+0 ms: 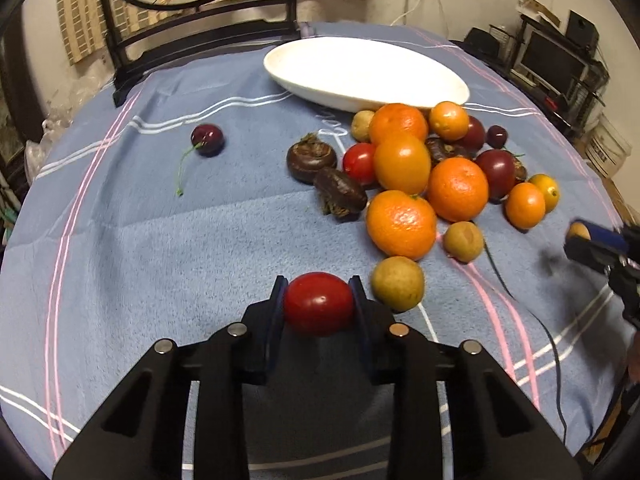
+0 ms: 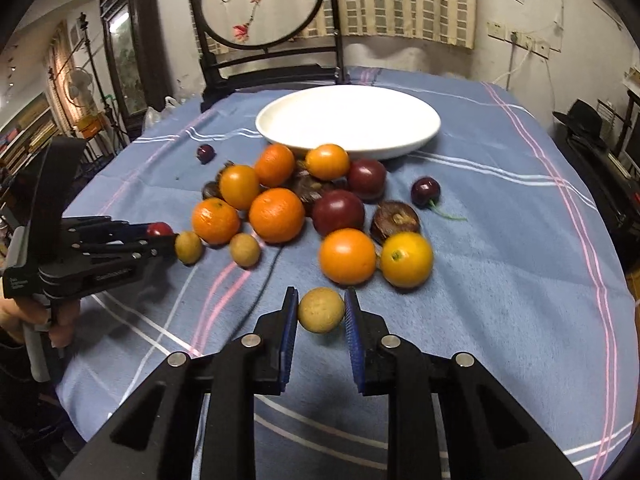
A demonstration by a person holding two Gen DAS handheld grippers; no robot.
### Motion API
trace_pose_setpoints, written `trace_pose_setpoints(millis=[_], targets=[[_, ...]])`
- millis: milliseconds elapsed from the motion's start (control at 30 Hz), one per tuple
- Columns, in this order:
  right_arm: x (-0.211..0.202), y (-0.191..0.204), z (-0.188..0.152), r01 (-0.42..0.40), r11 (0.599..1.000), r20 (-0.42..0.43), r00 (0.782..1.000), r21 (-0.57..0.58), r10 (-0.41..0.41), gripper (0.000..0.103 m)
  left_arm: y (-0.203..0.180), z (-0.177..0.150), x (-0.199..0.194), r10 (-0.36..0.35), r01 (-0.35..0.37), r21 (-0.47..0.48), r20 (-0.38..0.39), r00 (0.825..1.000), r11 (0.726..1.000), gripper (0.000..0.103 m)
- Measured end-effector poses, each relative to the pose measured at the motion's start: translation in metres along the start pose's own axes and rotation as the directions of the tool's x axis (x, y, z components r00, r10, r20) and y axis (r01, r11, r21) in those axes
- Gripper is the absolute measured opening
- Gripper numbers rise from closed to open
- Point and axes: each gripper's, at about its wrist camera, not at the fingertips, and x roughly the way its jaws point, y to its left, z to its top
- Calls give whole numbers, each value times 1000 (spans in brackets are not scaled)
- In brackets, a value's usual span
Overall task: Organize fruits
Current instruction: 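Carry both fruits over the white plate and open both grippers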
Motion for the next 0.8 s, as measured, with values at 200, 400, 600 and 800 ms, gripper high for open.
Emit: trace_pose_setpoints(millis=[200, 400, 600, 800], targets=[[0, -6, 65, -1, 1000, 103, 995, 1, 0, 23, 5, 60, -27, -23, 26, -22, 118, 993, 999, 30], [59, -26, 126, 23, 995, 67, 997, 97, -30, 24, -9, 146, 13, -45, 62, -100, 158, 986, 993, 30], [110, -50, 132, 33, 986, 4, 999, 164, -34, 24, -22, 175, 73, -44, 55, -120, 87, 995, 991, 30], [117, -63, 127, -3, 979, 0, 1000, 205, 3, 45, -22, 170, 87, -28, 44, -161, 99, 995, 986, 65]])
